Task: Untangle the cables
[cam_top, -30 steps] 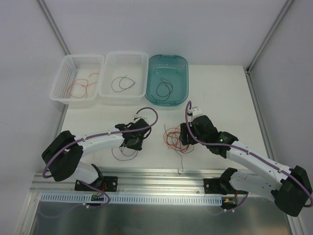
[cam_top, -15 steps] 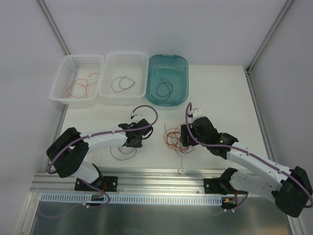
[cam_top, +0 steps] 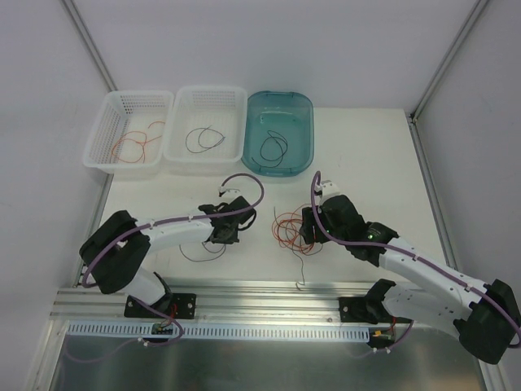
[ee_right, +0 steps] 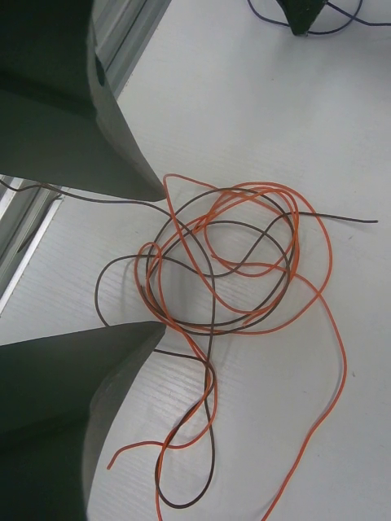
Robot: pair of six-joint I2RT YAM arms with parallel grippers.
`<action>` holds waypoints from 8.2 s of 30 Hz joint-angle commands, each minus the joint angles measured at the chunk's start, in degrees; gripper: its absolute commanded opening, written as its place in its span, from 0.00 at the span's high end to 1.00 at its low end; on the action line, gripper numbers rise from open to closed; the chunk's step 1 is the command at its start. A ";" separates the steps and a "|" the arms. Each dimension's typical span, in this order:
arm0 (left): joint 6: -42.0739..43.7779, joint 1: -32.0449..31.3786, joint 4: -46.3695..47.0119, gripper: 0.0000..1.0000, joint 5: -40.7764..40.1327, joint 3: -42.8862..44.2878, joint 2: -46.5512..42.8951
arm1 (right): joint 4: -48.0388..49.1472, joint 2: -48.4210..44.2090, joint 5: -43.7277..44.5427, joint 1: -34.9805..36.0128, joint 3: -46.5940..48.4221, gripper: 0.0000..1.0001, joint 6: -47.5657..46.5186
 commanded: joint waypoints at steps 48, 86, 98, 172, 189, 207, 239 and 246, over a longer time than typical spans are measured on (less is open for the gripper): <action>44.40 32.78 -5.40 0.85 9.60 77.59 33.95 | -10.33 -10.62 6.09 0.25 0.38 0.36 -0.29; 13.73 11.87 2.94 0.01 30.43 -4.84 -35.21 | 7.06 19.86 -4.71 -0.10 3.09 0.42 4.82; 11.62 6.24 11.73 0.01 27.18 -11.01 -36.10 | 5.14 30.27 -9.74 7.02 17.17 0.48 0.24; 5.90 8.07 13.14 1.00 4.33 -9.59 -14.29 | 2.15 35.00 11.99 3.77 12.16 0.98 14.39; 6.78 22.14 8.48 1.00 6.77 -17.07 -33.20 | -2.16 23.49 12.42 -9.06 5.47 0.99 10.62; 7.67 15.12 9.89 1.00 18.39 -11.36 -24.93 | 7.33 26.79 -3.39 12.99 19.44 0.55 1.20; 6.17 13.53 10.59 1.00 16.19 -12.85 -25.99 | 4.87 47.39 8.21 16.78 26.65 0.89 19.31; 6.26 13.53 10.59 1.00 14.26 -13.64 -26.69 | 1.89 40.81 11.01 16.69 25.08 0.99 15.72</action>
